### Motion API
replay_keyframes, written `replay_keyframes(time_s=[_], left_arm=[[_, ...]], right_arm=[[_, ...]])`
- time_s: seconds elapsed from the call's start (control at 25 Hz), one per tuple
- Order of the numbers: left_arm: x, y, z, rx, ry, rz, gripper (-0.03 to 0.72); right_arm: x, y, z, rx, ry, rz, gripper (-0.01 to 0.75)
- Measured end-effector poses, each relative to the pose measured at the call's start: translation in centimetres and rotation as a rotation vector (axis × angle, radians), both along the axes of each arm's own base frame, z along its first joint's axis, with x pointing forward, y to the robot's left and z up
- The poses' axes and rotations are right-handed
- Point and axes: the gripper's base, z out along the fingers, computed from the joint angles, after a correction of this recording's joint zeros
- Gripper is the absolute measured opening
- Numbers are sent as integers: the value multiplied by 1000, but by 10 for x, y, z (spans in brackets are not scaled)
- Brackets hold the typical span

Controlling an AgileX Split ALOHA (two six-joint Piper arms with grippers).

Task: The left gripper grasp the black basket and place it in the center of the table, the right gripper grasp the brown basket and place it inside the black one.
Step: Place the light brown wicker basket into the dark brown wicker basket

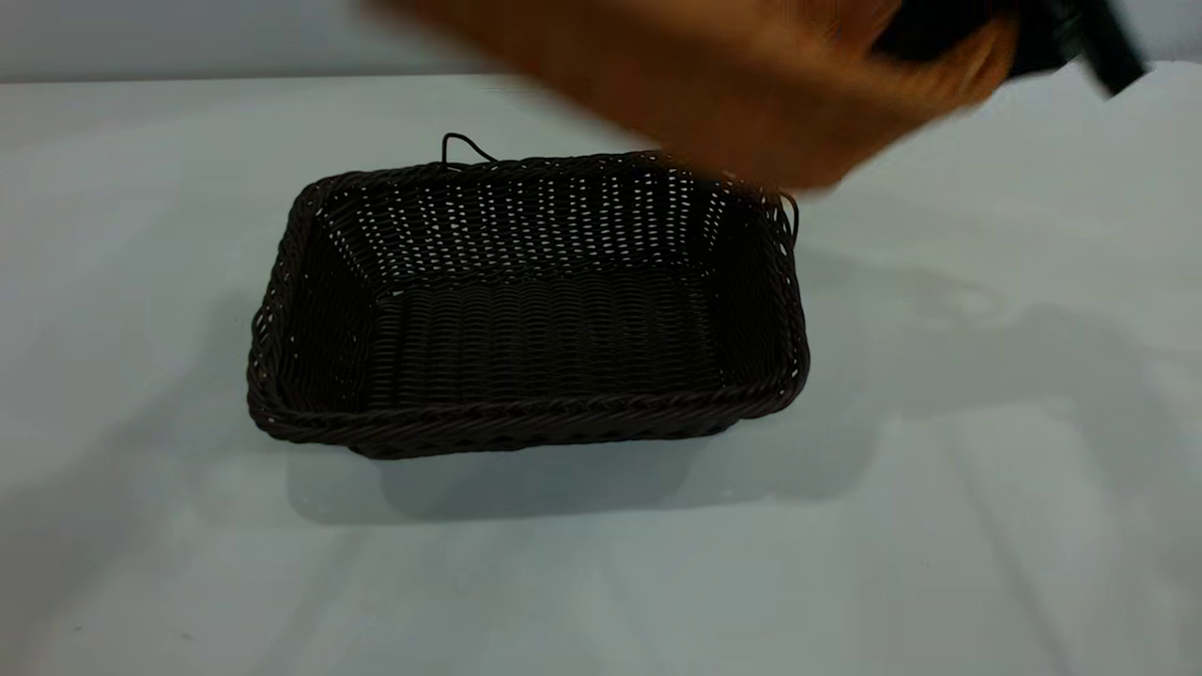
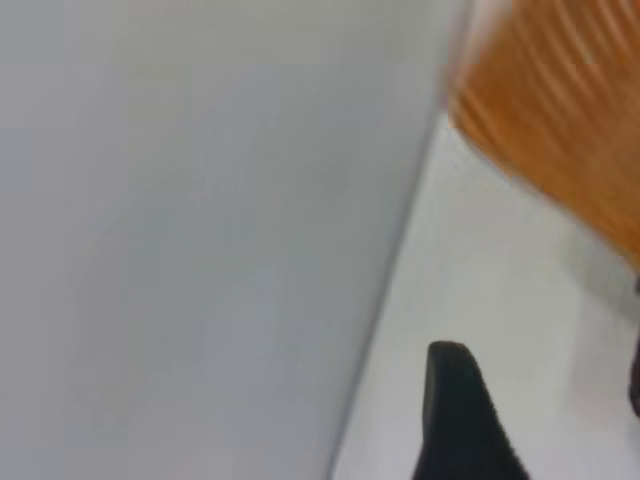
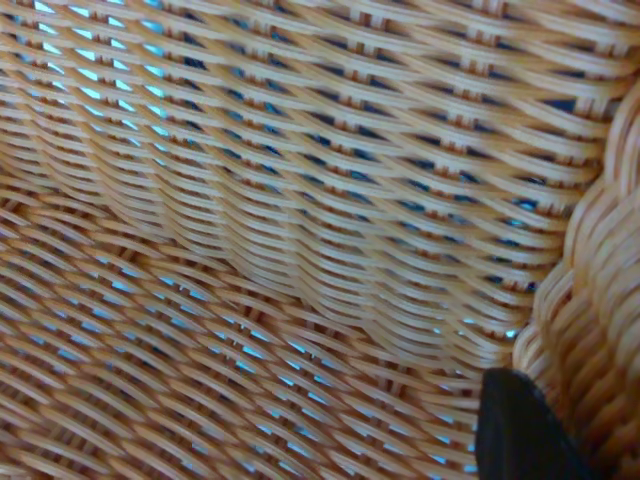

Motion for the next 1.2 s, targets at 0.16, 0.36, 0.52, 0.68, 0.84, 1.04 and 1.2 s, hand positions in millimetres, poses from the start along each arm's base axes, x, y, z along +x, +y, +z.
replay_keyframes(time_s=[0.16,0.36,0.52,0.68,0.84,1.04,1.2], left_arm=[[-20,5,17,-27,-30,10,384],[-24,6,12,-12,25,1,383],[-25,6,5,-7,63,1,383],[-26,6,-1,-15,105,14,383],[-28,6,-2,-15,133,17,383],[-29,6,-3,-11,149,14,383],[-29,6,-3,-11,150,15,383]], right_arm=[[-7,45,-13,-148,-78,178,125],[0,81,-37,-238,-76,301,125],[14,86,-62,-268,-50,299,125],[24,88,-78,-296,-50,312,126],[27,87,-82,-321,-62,312,135],[28,86,-82,-333,-56,287,253],[26,87,-80,-323,-24,301,417]])
